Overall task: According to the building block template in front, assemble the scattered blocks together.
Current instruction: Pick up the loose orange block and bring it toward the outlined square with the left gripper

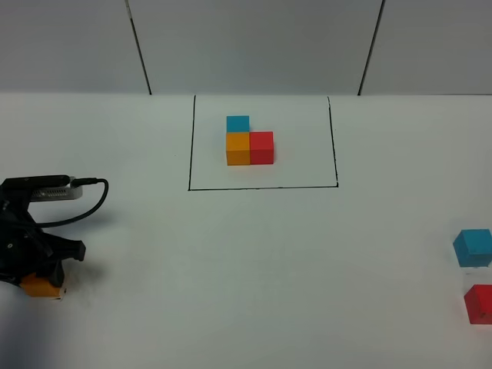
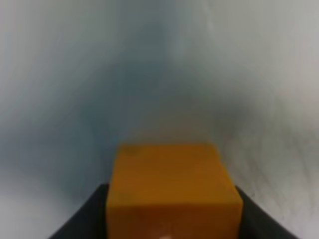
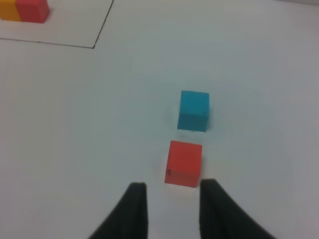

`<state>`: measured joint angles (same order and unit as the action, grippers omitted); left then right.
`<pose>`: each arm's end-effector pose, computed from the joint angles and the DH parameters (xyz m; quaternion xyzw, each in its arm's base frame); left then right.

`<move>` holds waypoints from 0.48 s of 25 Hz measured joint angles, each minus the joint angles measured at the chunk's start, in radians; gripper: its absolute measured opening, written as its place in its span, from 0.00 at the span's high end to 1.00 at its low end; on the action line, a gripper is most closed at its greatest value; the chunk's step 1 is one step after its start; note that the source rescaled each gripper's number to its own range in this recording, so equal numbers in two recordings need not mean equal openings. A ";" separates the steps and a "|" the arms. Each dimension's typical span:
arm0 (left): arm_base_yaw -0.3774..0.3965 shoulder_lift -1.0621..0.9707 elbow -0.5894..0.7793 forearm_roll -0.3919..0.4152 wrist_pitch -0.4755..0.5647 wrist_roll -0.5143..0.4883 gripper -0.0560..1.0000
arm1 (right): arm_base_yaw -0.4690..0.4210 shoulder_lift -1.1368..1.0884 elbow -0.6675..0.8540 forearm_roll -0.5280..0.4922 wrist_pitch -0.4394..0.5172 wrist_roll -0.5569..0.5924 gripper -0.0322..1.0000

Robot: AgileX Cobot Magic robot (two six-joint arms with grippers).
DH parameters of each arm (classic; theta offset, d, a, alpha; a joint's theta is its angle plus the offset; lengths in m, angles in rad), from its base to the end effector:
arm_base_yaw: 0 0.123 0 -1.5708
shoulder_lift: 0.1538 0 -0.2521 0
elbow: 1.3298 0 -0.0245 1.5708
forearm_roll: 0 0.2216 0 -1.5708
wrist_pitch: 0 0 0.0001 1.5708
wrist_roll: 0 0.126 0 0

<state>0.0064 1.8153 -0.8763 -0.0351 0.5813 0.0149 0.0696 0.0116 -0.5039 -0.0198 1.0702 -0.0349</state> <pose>0.2794 -0.0006 0.0800 -0.0097 0.9975 -0.0099 0.0689 0.0345 0.0002 0.2469 -0.0444 0.8565 -0.0010 0.5142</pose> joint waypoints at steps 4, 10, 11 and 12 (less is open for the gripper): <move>-0.021 -0.011 -0.064 0.014 0.037 0.093 0.94 | 0.000 0.000 0.000 0.000 0.000 0.000 0.97; -0.146 -0.043 -0.233 0.002 0.179 0.325 0.94 | 0.000 0.000 0.000 0.000 0.000 0.000 0.97; -0.172 -0.043 -0.261 -0.016 0.220 0.383 0.94 | 0.000 0.000 0.000 0.000 0.000 0.000 0.97; -0.200 -0.043 -0.282 -0.032 0.261 0.447 0.94 | 0.000 0.000 0.000 0.000 0.000 0.000 0.97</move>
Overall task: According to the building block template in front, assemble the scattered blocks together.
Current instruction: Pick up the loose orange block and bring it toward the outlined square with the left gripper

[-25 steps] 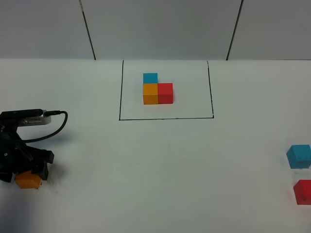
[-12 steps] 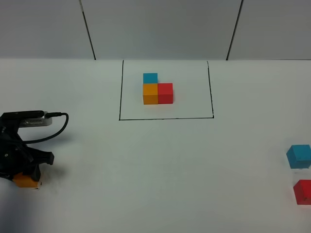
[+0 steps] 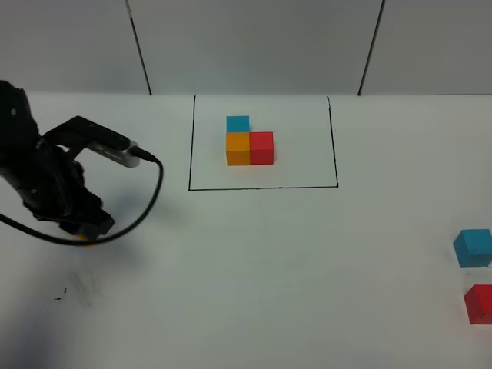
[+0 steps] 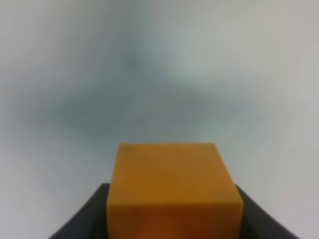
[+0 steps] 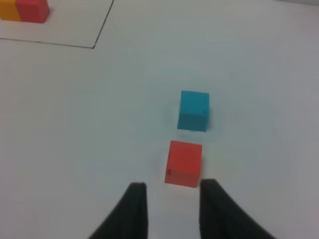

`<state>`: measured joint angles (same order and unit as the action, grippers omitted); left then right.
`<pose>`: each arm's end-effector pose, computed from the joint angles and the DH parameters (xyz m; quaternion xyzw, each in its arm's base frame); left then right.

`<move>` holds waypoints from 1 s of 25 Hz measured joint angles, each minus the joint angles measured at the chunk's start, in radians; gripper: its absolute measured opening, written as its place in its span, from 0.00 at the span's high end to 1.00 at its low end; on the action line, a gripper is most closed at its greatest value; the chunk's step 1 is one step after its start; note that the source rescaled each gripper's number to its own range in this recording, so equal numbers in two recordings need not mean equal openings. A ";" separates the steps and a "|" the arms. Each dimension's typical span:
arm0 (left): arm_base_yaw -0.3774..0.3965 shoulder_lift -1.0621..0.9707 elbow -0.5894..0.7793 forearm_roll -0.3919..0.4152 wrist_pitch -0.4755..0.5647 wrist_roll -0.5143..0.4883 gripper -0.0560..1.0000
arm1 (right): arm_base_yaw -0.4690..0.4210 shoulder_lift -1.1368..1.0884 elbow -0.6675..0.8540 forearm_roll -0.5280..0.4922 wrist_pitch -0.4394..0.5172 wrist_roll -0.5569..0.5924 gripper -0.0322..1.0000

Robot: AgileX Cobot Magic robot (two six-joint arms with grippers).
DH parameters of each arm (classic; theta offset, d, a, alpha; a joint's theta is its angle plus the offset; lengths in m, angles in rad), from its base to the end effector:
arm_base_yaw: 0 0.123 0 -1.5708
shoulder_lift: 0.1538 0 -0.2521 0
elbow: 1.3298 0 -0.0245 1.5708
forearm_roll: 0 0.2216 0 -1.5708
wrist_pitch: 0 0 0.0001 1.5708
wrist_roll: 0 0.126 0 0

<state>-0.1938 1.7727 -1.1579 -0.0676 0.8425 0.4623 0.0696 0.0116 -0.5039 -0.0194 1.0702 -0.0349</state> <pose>0.3096 -0.0672 0.1456 0.3016 0.9478 -0.0137 0.1029 0.0345 0.0003 0.2469 -0.0444 0.8565 -0.0008 0.5142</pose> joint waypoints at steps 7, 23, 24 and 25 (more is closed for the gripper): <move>-0.227 0.000 -0.062 -0.122 0.052 0.331 0.94 | 0.000 0.000 0.000 0.000 0.000 0.000 0.97; -0.533 0.083 -0.062 0.039 -0.092 0.362 0.95 | 0.000 0.000 0.000 0.000 0.000 0.000 0.97; -0.533 0.101 -0.062 0.044 -0.093 0.358 0.95 | 0.000 0.000 0.000 0.000 0.000 0.000 0.97; -0.533 0.117 -0.062 0.046 -0.093 0.352 0.95 | 0.000 0.000 0.000 0.000 0.000 0.000 0.97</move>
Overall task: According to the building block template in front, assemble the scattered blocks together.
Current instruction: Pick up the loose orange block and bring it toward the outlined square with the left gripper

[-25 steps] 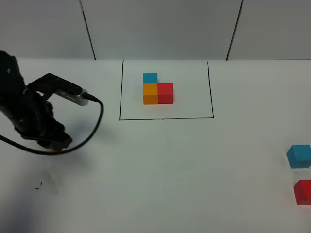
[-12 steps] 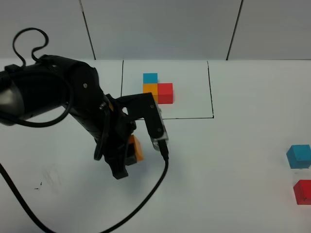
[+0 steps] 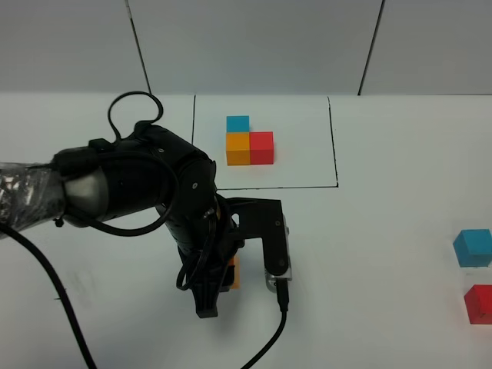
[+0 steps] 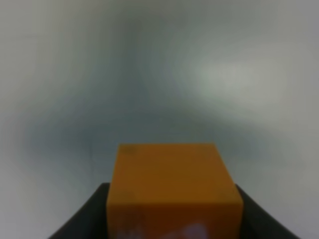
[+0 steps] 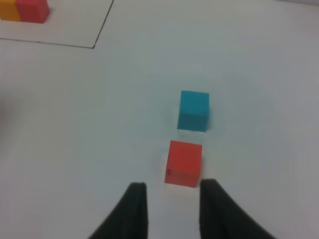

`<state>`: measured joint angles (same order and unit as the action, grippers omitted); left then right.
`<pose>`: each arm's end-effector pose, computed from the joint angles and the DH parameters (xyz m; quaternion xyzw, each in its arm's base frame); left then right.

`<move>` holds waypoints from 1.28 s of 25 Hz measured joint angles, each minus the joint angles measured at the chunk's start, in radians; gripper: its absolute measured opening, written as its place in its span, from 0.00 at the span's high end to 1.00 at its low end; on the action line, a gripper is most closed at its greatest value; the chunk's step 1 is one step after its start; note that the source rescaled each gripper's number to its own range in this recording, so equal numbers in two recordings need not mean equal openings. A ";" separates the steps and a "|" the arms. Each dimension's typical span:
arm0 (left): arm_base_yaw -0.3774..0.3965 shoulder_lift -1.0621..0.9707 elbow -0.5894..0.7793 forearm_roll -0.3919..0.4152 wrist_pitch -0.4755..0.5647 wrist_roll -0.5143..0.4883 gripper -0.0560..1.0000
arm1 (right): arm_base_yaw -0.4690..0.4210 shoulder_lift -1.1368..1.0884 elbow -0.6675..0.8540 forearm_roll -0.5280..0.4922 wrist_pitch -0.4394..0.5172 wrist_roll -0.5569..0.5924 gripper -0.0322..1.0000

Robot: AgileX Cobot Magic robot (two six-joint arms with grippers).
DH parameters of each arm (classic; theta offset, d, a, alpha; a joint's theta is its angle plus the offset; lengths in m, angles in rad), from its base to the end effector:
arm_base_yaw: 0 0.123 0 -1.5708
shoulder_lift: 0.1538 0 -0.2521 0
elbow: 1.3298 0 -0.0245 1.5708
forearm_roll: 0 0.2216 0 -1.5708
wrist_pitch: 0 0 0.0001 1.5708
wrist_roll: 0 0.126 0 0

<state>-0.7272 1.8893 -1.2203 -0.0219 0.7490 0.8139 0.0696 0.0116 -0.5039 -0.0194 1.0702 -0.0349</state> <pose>0.2551 -0.2295 0.1238 0.6864 0.7172 -0.0032 0.1200 0.0345 0.0003 0.2469 -0.0444 0.8565 -0.0008 0.5142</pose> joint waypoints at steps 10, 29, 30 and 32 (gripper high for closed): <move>-0.003 0.112 0.000 0.003 -0.043 -0.002 0.95 | 0.000 0.000 0.000 0.000 0.000 0.000 0.97; -0.003 0.149 -0.001 0.002 -0.119 -0.034 0.28 | 0.000 0.000 0.000 0.000 0.000 0.000 0.97; -0.003 0.149 -0.001 0.006 -0.119 -0.046 0.14 | 0.000 0.000 0.000 0.000 0.000 0.000 0.97; -0.003 0.149 -0.001 0.014 -0.119 -0.060 0.02 | 0.000 0.000 0.000 0.000 0.000 0.000 0.97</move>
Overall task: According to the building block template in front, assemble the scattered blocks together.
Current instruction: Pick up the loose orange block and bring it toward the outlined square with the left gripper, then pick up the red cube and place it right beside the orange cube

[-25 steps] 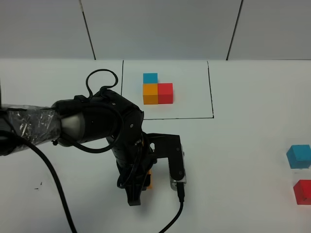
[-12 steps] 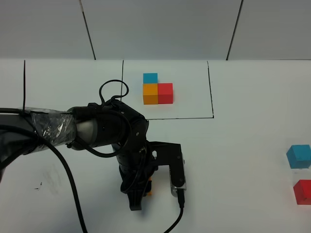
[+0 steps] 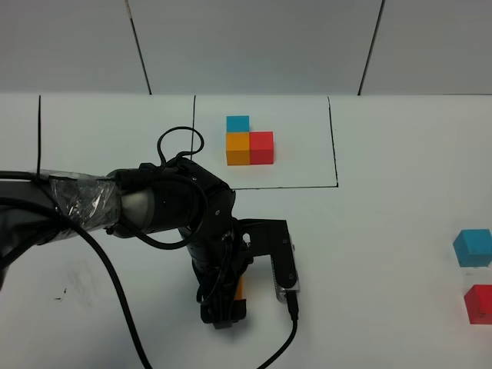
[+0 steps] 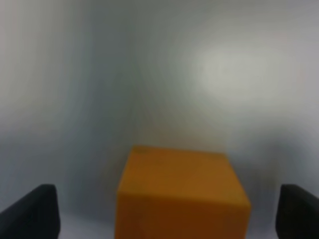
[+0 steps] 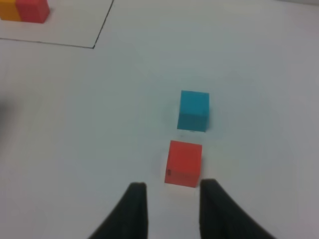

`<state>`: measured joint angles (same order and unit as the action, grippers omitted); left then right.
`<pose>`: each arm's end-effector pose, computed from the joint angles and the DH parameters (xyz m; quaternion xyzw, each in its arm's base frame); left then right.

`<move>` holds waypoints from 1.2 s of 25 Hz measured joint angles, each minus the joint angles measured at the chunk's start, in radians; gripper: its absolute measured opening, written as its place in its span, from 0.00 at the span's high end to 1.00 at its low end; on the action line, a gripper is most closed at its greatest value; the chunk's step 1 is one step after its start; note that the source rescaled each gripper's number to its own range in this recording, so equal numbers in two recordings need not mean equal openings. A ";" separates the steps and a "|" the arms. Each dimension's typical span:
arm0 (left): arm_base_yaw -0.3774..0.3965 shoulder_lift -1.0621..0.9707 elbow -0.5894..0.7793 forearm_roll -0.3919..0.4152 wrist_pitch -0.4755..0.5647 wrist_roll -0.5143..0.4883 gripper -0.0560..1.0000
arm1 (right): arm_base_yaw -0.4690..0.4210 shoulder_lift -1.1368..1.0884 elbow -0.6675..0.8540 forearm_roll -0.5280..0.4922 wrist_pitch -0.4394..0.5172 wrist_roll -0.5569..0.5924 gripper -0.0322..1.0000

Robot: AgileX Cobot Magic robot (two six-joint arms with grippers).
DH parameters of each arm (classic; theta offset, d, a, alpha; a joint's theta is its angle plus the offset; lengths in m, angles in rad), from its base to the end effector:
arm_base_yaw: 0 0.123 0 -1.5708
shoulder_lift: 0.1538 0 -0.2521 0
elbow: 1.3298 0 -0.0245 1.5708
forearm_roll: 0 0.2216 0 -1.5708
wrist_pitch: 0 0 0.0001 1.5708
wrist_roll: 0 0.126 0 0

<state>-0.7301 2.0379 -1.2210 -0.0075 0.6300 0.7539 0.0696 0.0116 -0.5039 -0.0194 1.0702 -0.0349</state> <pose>0.2637 -0.2368 0.0754 0.6699 0.7349 -0.0013 0.1054 0.0345 0.0003 0.2469 -0.0444 0.8565 -0.0008 0.5142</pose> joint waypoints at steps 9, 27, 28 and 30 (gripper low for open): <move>0.000 -0.107 0.000 0.007 0.170 -0.017 0.08 | 0.000 0.000 0.000 0.000 0.000 0.000 0.97; 0.000 -1.011 0.000 0.506 0.564 -0.683 0.44 | 0.000 0.000 0.000 0.000 0.000 0.000 0.97; 0.000 -1.069 0.000 0.534 0.564 -0.721 0.44 | 0.000 0.000 0.000 0.000 0.000 0.000 0.97; 0.000 -1.222 0.000 0.571 0.565 -0.784 0.44 | 0.000 0.000 0.000 0.000 0.000 0.000 0.97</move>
<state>-0.7301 0.8158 -1.2210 0.5636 1.1949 -0.0303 0.0696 0.0116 -0.5039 -0.0194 1.0702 -0.0349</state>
